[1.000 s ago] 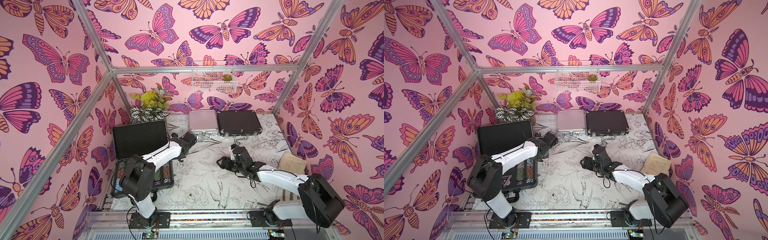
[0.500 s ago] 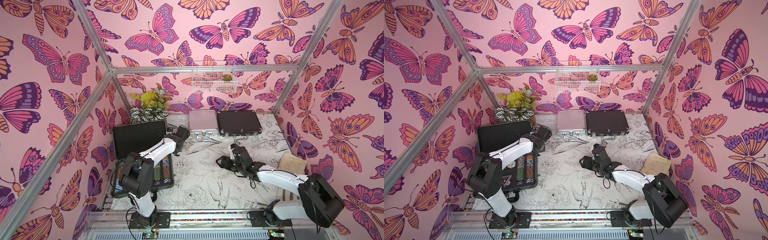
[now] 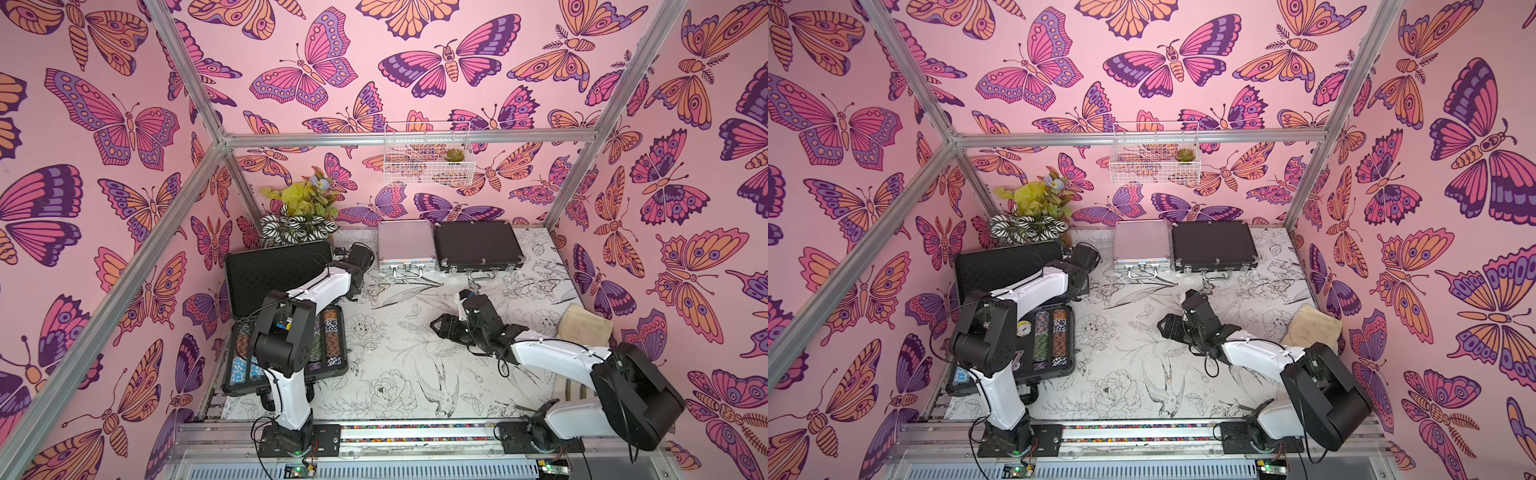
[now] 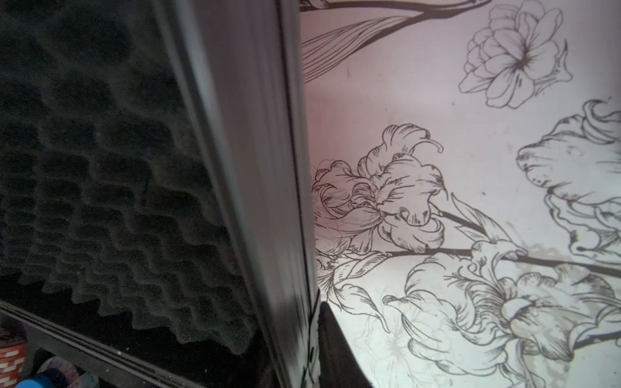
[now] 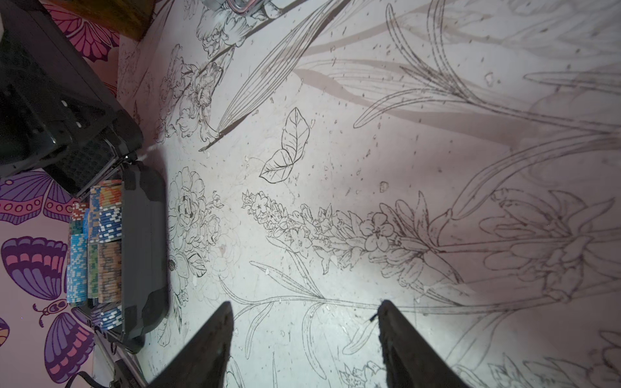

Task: Close the poker set cases
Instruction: Move the poker set case to the center of the board.

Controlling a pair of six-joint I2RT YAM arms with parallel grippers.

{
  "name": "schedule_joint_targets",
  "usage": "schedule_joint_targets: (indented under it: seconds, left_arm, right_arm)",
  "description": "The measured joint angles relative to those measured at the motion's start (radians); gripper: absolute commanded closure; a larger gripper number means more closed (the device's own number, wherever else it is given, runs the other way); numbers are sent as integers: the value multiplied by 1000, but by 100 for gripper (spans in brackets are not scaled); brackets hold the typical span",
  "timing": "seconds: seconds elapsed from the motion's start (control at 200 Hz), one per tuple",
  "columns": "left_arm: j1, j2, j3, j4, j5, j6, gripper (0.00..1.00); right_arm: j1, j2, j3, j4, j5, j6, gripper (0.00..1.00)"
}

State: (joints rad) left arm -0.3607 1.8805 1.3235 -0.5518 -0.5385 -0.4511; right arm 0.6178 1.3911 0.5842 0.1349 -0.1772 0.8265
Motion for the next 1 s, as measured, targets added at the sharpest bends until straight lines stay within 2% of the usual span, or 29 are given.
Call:
schedule_joint_targets:
  seconds: [0.145, 0.391, 0.802, 1.002]
  left_arm:
    - [0, -7, -13, 14, 8, 0, 87]
    - [-28, -47, -56, 36, -18, -50, 87]
    - [-259, -71, -80, 11, -44, -198, 87]
    - [-360, -13, 3, -73, -78, -298, 87]
  right_arm:
    - [3, 9, 0, 6, 0, 7, 31]
    - [7, 13, 0, 8, -1, 8, 31]
    - [8, 9, -4, 7, 0, 8, 31]
    - [8, -28, -6, -11, 13, 3, 31]
